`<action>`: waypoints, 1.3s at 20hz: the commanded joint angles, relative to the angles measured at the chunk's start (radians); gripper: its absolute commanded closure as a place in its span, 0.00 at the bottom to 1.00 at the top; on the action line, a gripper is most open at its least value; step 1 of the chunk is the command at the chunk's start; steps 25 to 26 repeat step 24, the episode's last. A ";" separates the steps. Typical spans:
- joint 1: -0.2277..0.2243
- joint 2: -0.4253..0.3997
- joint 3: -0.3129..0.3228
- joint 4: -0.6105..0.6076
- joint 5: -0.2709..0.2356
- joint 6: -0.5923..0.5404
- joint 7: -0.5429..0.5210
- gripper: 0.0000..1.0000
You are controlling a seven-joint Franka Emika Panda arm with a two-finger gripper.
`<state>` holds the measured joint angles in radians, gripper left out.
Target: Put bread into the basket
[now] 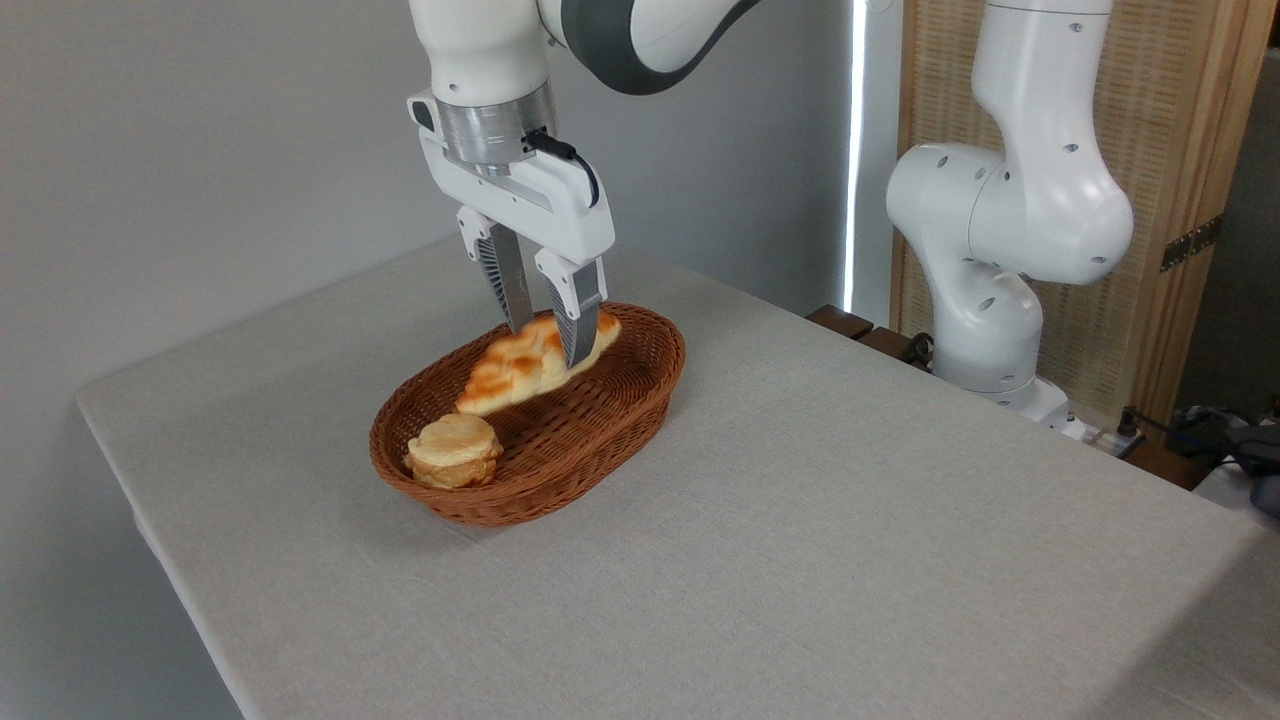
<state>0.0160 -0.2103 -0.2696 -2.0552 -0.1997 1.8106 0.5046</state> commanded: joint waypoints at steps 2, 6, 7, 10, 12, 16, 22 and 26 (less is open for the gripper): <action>0.005 -0.004 -0.003 0.010 -0.004 -0.022 0.000 0.00; 0.009 -0.004 0.010 0.015 -0.001 -0.020 0.018 0.00; 0.009 -0.006 0.027 0.015 0.000 -0.020 0.034 0.00; 0.009 -0.008 0.069 0.021 0.048 -0.017 0.077 0.00; 0.009 -0.006 0.079 0.021 0.087 -0.008 0.100 0.00; 0.009 -0.006 0.131 0.021 0.132 -0.005 0.222 0.00; 0.009 -0.001 0.199 0.021 0.131 -0.004 0.296 0.00; 0.010 0.000 0.199 0.021 0.131 -0.005 0.292 0.00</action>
